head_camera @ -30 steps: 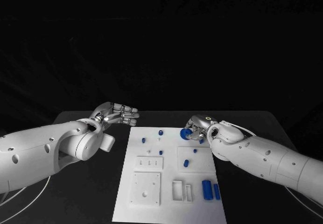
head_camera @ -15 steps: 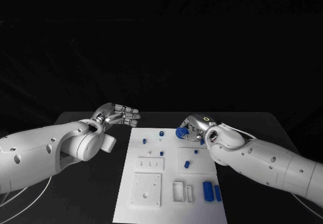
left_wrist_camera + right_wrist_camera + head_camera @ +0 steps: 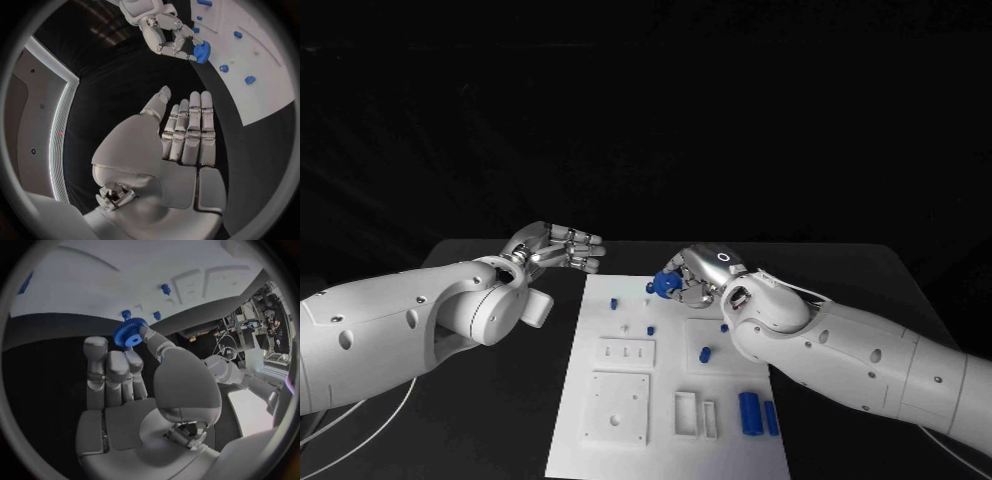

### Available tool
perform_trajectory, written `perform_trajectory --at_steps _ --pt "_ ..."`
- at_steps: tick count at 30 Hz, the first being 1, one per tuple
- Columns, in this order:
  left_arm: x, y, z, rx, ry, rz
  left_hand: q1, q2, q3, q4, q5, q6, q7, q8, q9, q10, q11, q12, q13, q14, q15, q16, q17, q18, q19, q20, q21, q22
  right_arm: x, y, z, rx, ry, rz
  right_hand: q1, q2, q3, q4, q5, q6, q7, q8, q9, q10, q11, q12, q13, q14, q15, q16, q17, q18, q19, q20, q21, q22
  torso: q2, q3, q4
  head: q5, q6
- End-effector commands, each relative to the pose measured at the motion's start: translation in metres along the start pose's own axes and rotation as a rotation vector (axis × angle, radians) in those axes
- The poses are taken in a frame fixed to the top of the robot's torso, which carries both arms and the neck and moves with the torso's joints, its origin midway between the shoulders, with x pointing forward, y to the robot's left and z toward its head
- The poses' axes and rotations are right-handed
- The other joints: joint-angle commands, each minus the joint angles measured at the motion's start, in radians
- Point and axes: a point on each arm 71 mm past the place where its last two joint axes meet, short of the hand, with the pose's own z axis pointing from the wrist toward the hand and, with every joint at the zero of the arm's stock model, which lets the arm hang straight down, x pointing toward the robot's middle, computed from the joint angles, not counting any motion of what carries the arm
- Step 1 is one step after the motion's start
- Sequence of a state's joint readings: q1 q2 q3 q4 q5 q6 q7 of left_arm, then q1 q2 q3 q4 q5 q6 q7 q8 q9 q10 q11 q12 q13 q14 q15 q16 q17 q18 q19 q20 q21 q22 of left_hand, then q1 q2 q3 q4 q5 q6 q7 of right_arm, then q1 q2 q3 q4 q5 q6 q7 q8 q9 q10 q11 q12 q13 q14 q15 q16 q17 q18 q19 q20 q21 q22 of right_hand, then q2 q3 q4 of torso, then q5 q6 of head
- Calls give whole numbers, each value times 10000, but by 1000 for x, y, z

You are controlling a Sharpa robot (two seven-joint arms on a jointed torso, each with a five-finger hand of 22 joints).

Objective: Assemble the parts on the task board

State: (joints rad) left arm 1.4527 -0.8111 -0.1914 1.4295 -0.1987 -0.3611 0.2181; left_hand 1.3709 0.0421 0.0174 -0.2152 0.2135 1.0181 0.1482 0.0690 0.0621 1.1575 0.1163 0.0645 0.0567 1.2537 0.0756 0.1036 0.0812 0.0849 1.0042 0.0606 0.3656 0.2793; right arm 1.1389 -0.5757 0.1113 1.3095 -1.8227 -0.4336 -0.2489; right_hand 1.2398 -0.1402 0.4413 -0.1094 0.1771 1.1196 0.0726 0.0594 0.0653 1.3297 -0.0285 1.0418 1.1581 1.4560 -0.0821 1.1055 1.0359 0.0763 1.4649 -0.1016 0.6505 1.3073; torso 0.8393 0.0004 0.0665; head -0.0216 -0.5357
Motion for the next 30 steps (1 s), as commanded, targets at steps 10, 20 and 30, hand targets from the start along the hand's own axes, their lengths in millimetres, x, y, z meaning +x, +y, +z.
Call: perform_trajectory --at_steps 10,20,30 --pt "5 -2 1 82 160 -15 -66 -3 -33 1 -24 -53 3 -22 11 -51 -3 -37 16 -31 32 17 14 -7 51 -15 -34 10 18 22 7 -400 150 -410 94 -50 9 132 30 1026 -128 32 17 4 7 -27 -17 -10 -30 1 -71 -202 416 -54 -17 766 47 -14 88 71 -15" --pt "7 -3 1 90 231 -26 -66 -3 -33 1 -24 -53 3 -22 11 -51 -3 -37 16 -31 32 17 14 -7 51 -15 -34 10 31 28 12 -399 481 -548 90 -48 -6 129 89 981 -116 28 14 -15 11 -57 -35 -12 -28 -23 -102 -199 413 -52 -46 759 90 -57 192 63 -39" --pt "9 -3 2 94 282 -31 -66 -3 -33 1 -24 -53 3 -22 11 -51 -3 -37 16 -31 32 17 14 -7 51 -15 -34 10 39 27 18 -230 698 -820 97 -43 0 107 178 961 -109 31 15 -37 11 -90 -56 -16 -23 -46 -131 -197 409 -48 -81 752 97 -70 206 65 48"
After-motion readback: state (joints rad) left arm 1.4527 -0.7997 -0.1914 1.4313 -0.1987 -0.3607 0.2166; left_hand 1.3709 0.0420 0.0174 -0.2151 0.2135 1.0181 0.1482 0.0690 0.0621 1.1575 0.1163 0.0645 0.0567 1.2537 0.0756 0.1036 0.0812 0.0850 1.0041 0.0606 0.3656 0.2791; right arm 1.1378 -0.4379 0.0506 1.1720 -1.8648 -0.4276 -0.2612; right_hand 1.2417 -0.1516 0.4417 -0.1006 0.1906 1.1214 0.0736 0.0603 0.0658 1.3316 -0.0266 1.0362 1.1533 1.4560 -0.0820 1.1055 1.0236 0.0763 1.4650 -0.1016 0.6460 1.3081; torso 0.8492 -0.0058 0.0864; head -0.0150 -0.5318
